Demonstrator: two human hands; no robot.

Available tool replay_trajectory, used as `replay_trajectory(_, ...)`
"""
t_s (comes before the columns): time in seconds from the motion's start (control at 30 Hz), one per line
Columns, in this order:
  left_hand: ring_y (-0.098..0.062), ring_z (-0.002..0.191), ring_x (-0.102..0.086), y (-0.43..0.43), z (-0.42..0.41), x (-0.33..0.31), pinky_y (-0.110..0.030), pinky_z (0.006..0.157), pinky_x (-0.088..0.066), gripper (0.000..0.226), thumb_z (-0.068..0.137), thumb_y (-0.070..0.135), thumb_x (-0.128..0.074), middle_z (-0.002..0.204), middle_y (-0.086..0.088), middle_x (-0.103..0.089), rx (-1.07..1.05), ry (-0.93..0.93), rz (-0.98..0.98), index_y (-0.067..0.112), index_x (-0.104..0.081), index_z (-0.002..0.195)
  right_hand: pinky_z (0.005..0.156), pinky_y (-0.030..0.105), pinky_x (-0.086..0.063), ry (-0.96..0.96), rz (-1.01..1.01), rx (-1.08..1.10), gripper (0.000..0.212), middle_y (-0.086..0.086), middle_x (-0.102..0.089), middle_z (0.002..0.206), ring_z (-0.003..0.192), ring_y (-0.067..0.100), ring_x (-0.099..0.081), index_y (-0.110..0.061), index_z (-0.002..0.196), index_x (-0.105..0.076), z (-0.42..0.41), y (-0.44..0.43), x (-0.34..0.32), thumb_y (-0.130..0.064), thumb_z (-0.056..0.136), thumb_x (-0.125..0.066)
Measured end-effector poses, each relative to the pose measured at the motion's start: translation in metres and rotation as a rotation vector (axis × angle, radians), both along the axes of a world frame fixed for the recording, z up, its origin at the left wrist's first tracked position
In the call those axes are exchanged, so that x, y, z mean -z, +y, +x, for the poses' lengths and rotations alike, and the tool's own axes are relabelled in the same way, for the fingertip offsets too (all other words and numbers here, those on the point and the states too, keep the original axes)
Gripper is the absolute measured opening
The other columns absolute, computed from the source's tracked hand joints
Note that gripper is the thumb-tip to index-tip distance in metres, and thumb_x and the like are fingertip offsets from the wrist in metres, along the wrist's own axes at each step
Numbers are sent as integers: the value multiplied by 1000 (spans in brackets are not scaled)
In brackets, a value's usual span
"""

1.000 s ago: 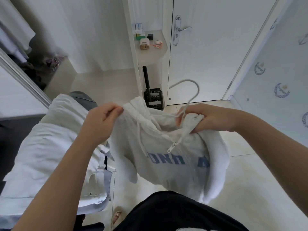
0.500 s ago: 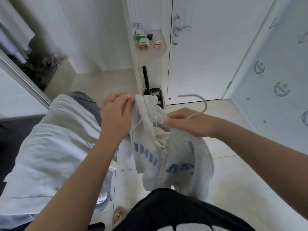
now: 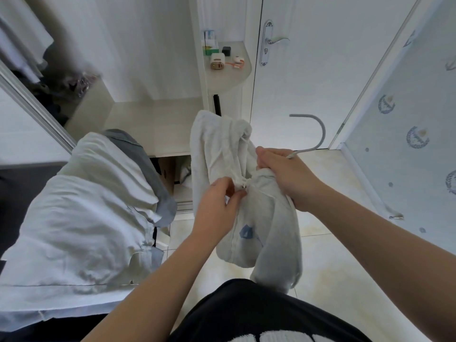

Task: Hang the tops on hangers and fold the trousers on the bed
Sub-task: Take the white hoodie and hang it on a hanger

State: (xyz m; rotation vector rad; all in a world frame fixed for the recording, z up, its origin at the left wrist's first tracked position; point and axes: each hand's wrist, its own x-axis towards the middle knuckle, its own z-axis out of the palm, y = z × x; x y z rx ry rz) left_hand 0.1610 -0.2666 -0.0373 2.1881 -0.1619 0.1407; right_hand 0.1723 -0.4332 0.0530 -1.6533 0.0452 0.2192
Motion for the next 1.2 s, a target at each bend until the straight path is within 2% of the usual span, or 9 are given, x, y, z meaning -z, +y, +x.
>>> replay_trajectory(0.1, -14, 73, -57, 6, -2, -7, -29, 66, -48, 19, 100, 24, -60, 79, -4, -59, -54, -51, -139, 11, -53, 87, 57, 28, -27, -32, -197, -8, 46, -5, -34, 58, 53, 9, -30, -24, 56, -38, 2, -15, -5, -31, 100, -50)
replay_trajectory(0.27, -12, 72, -56, 19, 4, -33, -23, 65, -46, 7, 104, 13, -53, 82, 5, -60, -120, -244, -298, 14, -59, 101, 60, 31, -28, 32, -549, -260, 43, 0, -37, 63, 59, 14, -33, -17, 63, -38, -2, -36, -1, -35, 100, -51)
replay_trajectory(0.43, -2, 74, -54, 22, 8, -40, -12, 70, -41, 13, 104, 7, -50, 85, 10, -60, 13, -195, -225, 14, -62, 106, 48, 15, -30, -69, -642, -325, 50, -14, -37, 50, 46, 4, -32, -22, 56, -33, 7, -36, 1, -36, 102, -49)
replay_trajectory(0.57, -2, 77, -56, 30, 12, -44, -12, 72, -42, 16, 105, 10, -49, 87, 13, -63, 18, -215, -212, 18, -63, 106, 71, 27, -41, 12, -921, -543, 46, -13, -53, 69, 66, 5, -50, -23, 61, -50, 3, -31, 19, -37, 104, -41)
replay_trajectory(0.7, 0, 76, -57, 36, 5, -36, -12, 70, -43, 16, 106, 13, -48, 85, 16, -62, 38, -142, -180, 21, -61, 104, 57, 21, -35, 27, -727, -462, 48, -11, -44, 59, 55, 8, -39, -22, 58, -40, 5, -36, 18, -37, 103, -48)
replay_trajectory(0.83, -7, 68, -48, 47, 6, -27, -23, 62, -38, 15, 106, 20, -47, 77, 8, -52, 95, 185, 15, 21, -51, 92, 46, 18, -25, -62, -520, -383, 51, -10, -30, 52, 48, 8, -26, -24, 56, -31, 4, -31, 16, -28, 102, -52)
replay_trajectory(0.93, -11, 88, -58, 58, 10, -27, -26, 74, -47, 7, 99, 28, -60, 95, 11, -59, 257, 398, 156, 28, -53, 103, 49, 20, -26, -118, -516, -382, 50, -6, -31, 52, 49, 9, -26, -21, 56, -34, 2, -24, 15, -27, 103, -50)
replay_trajectory(1.1, -12, 121, -45, 79, 15, -48, -38, 107, -35, 39, 87, 53, -63, 122, 14, -52, -31, -178, 117, 30, -60, 118, 52, 15, -32, -216, -531, -466, 49, -13, -36, 50, 48, 3, -31, -19, 58, -37, 2, -26, 0, -26, 105, -49)
replay_trajectory(1.2, 3, 108, -52, 85, 28, -59, -33, 97, -43, 33, 91, 59, -55, 118, 19, -62, 145, -15, 205, 40, -61, 118, 54, 16, -34, -282, -552, -504, 49, -13, -40, 51, 50, 4, -35, -23, 56, -39, 4, -27, -10, -33, 102, -49)
